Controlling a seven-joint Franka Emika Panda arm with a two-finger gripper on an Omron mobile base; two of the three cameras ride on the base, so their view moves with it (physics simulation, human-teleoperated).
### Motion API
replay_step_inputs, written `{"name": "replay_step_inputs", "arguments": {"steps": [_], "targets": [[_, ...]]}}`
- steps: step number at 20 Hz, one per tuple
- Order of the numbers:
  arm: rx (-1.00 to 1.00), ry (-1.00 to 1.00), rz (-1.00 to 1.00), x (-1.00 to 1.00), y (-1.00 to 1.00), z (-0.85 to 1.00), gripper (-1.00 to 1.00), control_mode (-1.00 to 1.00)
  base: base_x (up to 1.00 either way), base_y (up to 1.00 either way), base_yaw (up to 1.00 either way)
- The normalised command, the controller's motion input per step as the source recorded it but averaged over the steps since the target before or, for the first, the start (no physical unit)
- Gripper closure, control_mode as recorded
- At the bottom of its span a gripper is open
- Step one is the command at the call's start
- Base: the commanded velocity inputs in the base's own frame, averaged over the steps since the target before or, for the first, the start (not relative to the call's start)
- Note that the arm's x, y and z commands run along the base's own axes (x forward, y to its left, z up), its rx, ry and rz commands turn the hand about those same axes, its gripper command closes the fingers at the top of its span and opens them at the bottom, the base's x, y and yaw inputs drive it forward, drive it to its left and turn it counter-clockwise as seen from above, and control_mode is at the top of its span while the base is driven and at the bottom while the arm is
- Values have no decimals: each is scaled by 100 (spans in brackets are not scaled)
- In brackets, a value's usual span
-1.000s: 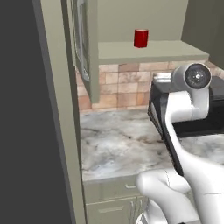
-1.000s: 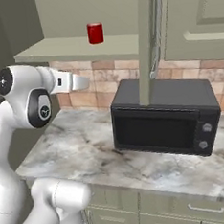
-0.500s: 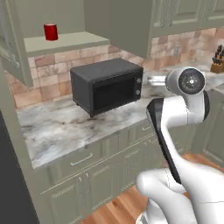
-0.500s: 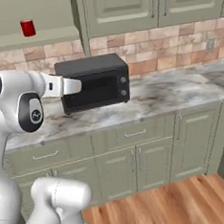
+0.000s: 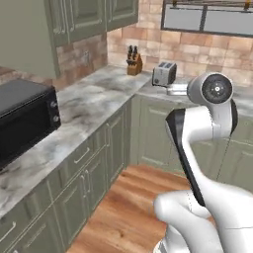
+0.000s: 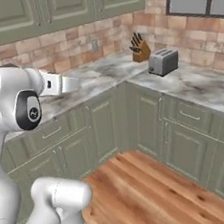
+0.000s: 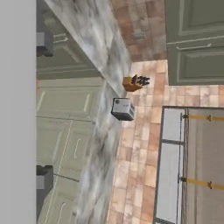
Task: Move the mug from next to the sink to the open cabinet. Then, move the bowl with the pear to the fridge to clear the area for faucet cleaning.
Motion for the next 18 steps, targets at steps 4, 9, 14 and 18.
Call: {"name": "replay_step_inputs", "arguments": {"steps": [4, 9, 14, 18], "targets": [[0, 0, 0, 0, 0, 0, -100, 100, 24, -66, -83], [0, 0, 0, 0, 0, 0, -100, 100, 97, -68, -60], [0, 0, 0, 0, 0, 0, -100, 100, 83, -66, -67], [0, 0, 0, 0, 0, 0, -100, 100, 56, -63, -75]]}}
